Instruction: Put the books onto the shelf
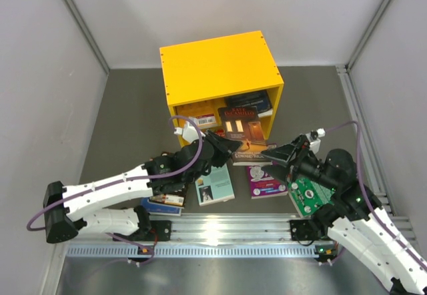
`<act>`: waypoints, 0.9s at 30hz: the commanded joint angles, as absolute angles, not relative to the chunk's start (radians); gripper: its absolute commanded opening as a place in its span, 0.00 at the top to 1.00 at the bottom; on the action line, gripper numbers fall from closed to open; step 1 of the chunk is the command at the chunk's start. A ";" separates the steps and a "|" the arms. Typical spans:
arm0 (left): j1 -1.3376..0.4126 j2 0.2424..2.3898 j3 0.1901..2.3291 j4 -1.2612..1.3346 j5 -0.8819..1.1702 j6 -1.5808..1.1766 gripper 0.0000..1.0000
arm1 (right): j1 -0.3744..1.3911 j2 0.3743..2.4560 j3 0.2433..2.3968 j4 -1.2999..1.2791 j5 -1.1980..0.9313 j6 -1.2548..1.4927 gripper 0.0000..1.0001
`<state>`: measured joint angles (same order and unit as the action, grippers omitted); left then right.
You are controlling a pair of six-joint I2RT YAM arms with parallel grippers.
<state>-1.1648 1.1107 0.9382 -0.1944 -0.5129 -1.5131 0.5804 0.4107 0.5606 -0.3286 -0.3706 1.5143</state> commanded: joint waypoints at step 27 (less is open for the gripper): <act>-1.167 1.075 0.888 -0.046 -0.505 -1.680 1.00 | 0.581 0.580 0.609 -0.313 -0.203 1.424 0.63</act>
